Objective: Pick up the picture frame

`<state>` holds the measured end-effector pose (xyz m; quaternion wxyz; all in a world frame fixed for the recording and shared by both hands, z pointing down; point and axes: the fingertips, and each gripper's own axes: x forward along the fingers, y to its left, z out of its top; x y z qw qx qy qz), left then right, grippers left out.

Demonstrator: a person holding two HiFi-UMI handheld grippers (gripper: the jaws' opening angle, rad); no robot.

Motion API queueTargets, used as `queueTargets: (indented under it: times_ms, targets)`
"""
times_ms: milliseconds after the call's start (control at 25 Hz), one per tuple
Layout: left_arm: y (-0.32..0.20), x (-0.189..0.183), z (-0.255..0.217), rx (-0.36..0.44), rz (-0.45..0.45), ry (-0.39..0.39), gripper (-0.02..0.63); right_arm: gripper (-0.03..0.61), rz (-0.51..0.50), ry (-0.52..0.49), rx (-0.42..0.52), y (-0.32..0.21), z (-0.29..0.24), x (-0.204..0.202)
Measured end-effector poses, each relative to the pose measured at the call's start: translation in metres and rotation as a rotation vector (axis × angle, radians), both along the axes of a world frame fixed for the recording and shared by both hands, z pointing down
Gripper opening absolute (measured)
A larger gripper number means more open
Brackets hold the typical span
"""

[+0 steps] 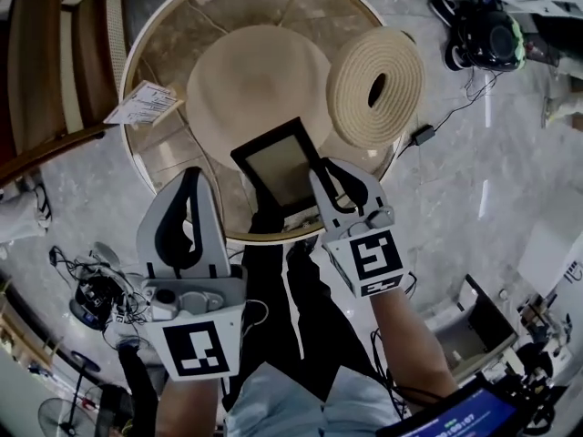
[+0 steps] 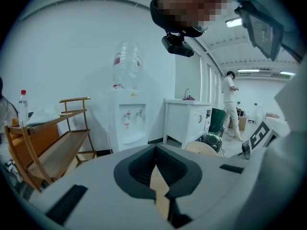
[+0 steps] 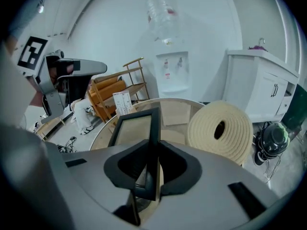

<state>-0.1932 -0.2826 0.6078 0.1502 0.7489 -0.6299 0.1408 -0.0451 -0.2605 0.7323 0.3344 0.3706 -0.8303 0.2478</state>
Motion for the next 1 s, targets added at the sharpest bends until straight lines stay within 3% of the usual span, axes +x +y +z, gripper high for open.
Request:
queueTargets:
  times_ms: [520,1000]
  targets:
    - [-0.005,0.029,-0.139,0.177,0.020,-0.032,0.015,0.081,0.011,-0.094,0.314,-0.036,-0.174,0.008]
    - [0.042,0.068,-0.277,0.360,0.012,-0.055,0.015,0.081,0.034,-0.163,0.589,-0.010,-0.355,0.035]
